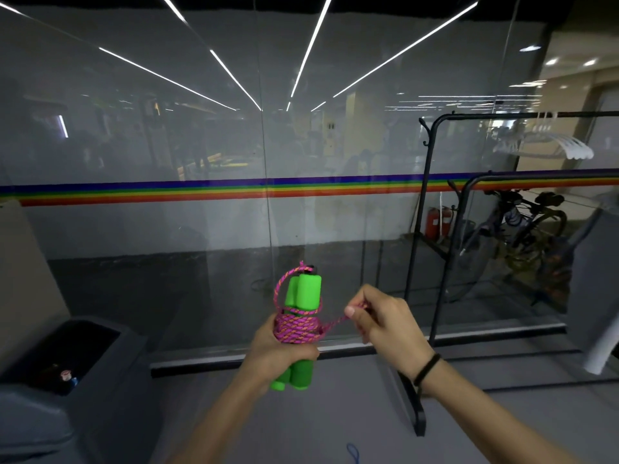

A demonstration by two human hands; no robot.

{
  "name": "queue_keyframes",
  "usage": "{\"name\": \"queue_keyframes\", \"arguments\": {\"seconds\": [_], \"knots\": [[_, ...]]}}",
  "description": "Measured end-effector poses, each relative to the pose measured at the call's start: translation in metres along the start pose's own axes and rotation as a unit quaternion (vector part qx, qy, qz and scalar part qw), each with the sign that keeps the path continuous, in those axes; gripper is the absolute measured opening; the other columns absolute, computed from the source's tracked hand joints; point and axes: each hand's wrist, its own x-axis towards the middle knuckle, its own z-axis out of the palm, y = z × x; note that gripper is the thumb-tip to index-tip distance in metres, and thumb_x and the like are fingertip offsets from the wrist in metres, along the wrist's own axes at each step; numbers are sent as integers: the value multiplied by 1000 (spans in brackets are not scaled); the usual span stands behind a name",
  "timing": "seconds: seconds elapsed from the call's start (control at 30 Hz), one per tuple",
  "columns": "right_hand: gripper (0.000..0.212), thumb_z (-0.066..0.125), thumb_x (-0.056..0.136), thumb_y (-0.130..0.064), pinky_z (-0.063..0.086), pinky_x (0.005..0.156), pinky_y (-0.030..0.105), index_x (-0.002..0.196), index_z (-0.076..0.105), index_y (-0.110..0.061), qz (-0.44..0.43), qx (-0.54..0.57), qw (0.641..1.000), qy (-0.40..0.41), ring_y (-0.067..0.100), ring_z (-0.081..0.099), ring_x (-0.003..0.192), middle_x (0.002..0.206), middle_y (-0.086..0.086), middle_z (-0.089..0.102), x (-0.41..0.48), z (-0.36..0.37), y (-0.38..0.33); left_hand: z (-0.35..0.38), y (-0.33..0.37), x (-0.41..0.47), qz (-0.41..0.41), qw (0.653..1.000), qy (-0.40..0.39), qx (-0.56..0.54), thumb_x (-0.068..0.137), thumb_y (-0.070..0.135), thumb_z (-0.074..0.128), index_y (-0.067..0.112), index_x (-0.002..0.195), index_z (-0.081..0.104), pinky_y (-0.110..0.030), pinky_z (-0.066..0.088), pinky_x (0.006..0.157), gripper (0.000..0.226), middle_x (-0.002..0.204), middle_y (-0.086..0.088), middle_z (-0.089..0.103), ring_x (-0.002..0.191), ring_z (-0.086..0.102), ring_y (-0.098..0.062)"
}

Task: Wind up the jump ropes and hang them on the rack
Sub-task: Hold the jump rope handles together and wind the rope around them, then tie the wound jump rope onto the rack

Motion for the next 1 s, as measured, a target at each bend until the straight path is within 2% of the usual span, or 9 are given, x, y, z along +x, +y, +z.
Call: {"name": "queue_keyframes", "arguments": {"seconds": [0.17,0.3,0.47,0.53,0.63,0.73,0.83,0.93,1.0], "knots": [[27,62,84,-19,41,56,21,65,48,-32,18,-3,1000,-9,3,52,50,52,-11,53,-11,7,3,2,-24,7,-11,999,-24,-24,24,27,76,11,97,61,-26,51,57,76,78,-11,70,63,63,-20],[7,62,83,-21,37,62,10,76,60,-20,9,-20,999,-35,-1,51,63,66,-14,54,-7,13,9,16,-41,21,-4,997,-67,-42,25,31,81,5,103,62,-22,51,64,84,89,-13,72,74,66,-20],[11,60,85,-21,38,63,16,84,63,-10,67,-33,997,-35,10,57,71,83,9,70,8,18,28,51,-42,27,14,994,-109,-12,38,38,80,0,78,71,-18,47,57,55,64,-3,68,59,61,-11],[13,59,86,-21,34,55,7,84,63,-8,90,-32,995,-33,2,53,60,74,7,67,13,18,36,58,-41,34,10,995,-99,-29,46,31,86,0,92,67,-23,53,69,59,80,-6,73,75,67,-20],[14,59,86,-18,32,50,3,83,62,-5,112,-25,993,-24,-7,48,50,61,-2,56,23,12,51,67,-34,52,40,997,-59,39,43,45,85,6,129,46,-34,41,101,101,126,-8,53,121,50,-25],[9,59,86,-19,35,52,6,79,60,-13,114,-22,993,-21,7,55,61,77,14,70,37,4,72,82,-19,72,78,993,-80,32,40,46,77,16,102,61,-24,46,86,70,105,1,65,103,57,-18],[13,59,86,-21,36,54,15,83,62,-8,130,-27,991,-19,20,61,76,82,14,69,53,-7,106,111,-6,95,78,990,-119,-5,64,4,78,11,73,62,-15,50,63,20,60,5,68,65,63,-9],[14,60,86,-21,35,52,8,83,62,-7,143,-21,990,-10,15,57,73,81,14,67,76,-24,144,146,2,128,76,987,-138,-4,76,-12,66,6,69,59,-17,49,54,20,51,1,64,49,60,-4],[11,61,85,-21,39,57,15,81,61,-12,142,-25,989,-14,15,57,72,77,11,65,97,-38,174,171,6,155,80,987,-139,-2,78,-11,63,6,68,59,-22,48,56,20,53,-2,64,48,59,-4]]}}
